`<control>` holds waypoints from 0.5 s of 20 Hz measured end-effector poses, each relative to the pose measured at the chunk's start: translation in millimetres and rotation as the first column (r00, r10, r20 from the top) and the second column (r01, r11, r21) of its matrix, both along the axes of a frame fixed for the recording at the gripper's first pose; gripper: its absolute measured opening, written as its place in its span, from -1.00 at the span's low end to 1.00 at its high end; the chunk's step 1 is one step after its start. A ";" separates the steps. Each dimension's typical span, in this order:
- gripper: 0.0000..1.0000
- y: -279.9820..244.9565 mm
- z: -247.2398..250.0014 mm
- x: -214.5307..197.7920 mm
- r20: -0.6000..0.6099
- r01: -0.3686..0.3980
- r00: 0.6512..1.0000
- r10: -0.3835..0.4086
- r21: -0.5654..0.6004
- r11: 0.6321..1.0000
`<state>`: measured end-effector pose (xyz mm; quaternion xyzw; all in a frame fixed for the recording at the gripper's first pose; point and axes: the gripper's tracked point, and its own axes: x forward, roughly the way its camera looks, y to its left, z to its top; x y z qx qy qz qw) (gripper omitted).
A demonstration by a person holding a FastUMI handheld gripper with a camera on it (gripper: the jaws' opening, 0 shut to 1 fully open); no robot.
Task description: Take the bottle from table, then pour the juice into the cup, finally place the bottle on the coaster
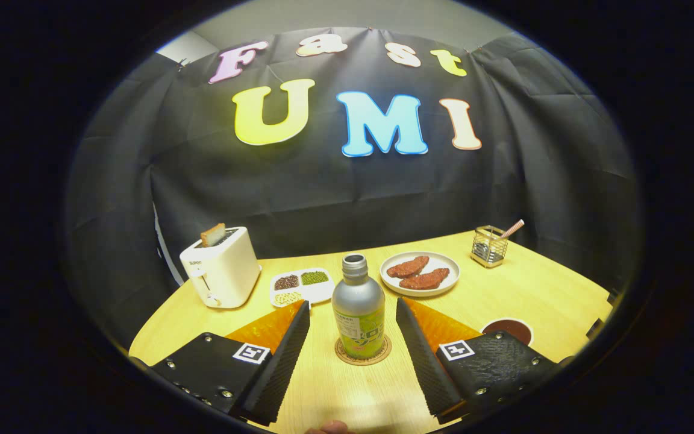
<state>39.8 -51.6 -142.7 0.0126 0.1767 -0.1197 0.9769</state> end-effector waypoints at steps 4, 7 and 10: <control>0.75 12.5 37.7 -7.4 0.060 -0.053 0.997 0.053 -0.013 0.999; 0.75 18.2 62.6 -14.9 0.107 -0.077 0.991 0.079 -0.022 0.997; 0.75 25.3 81.3 -22.0 0.143 -0.102 0.984 0.104 -0.025 0.995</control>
